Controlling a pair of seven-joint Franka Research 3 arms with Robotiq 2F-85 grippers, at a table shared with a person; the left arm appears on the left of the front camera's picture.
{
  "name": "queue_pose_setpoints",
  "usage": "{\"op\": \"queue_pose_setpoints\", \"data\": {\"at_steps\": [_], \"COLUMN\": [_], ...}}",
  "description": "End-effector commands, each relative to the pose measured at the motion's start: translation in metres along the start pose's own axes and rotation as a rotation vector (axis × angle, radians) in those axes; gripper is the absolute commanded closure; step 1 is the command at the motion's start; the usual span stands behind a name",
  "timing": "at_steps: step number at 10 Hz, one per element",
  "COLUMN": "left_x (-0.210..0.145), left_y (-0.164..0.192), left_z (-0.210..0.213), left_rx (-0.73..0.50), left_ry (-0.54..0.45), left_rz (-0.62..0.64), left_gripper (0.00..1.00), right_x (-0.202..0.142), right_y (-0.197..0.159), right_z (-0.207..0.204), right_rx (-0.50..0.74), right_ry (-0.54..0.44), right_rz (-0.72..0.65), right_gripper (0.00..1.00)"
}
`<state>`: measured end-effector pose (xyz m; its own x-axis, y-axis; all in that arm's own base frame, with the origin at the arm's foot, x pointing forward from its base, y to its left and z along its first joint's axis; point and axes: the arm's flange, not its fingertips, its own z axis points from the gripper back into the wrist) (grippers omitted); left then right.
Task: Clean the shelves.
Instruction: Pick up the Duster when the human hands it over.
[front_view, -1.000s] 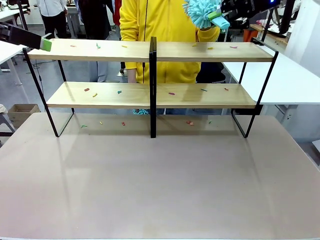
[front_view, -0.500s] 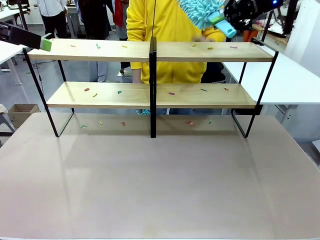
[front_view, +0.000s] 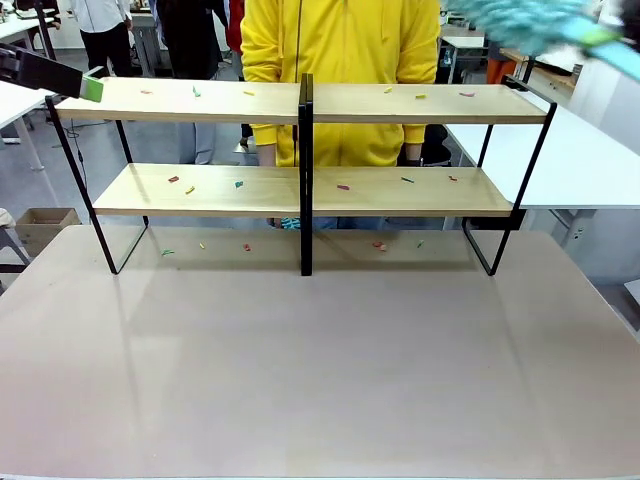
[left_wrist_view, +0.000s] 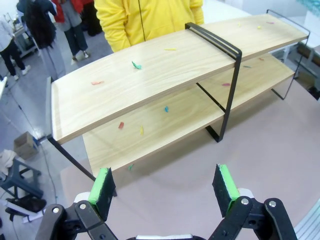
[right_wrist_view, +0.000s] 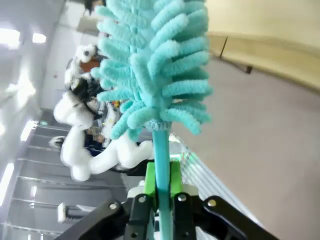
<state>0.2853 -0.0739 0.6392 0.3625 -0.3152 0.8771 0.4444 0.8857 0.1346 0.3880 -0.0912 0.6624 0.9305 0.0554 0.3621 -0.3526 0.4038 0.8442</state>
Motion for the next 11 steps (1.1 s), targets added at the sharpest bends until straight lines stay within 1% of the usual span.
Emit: {"op": "queue_pose_setpoints", "data": {"at_steps": [1,2,3,4,5,6,11], "left_x": [0.0,0.0,0.0,0.0,0.0,0.0,0.0], "left_y": [0.0,0.0,0.0,0.0,0.0,0.0,0.0], "left_z": [-0.001,-0.001,-0.001,-0.001,-0.001,-0.001,-0.001], "left_rx": [0.003,0.003,0.003,0.003,0.003,0.003,0.003], "left_ry": [0.001,0.001,0.001,0.001,0.001,0.001,0.001], "left_rz": [0.001,0.001,0.001,0.001,0.001,0.001,0.001], "left_gripper": [0.0,0.0,0.0,0.0,0.0,0.0,0.0], "right_x": [-0.067,-0.101,-0.131,-0.151,-0.15,-0.145,-0.145], "right_y": [-0.023,-0.028,-0.034,-0.045,-0.059,-0.039,-0.039], "right_z": [0.043,0.06,0.068,0.072,0.065,0.082,0.082], "right_rx": [0.077,0.054,0.037,0.002,-0.086,0.043,0.043], "right_ry": [-0.017,-0.073,-0.054,-0.041,-0.055,-0.057,-0.057], "right_rz": [0.036,-0.009,0.007,0.017,-0.009,-0.023,-0.023], "right_gripper": [1.0,1.0,1.0,1.0,1.0,1.0,1.0]}}
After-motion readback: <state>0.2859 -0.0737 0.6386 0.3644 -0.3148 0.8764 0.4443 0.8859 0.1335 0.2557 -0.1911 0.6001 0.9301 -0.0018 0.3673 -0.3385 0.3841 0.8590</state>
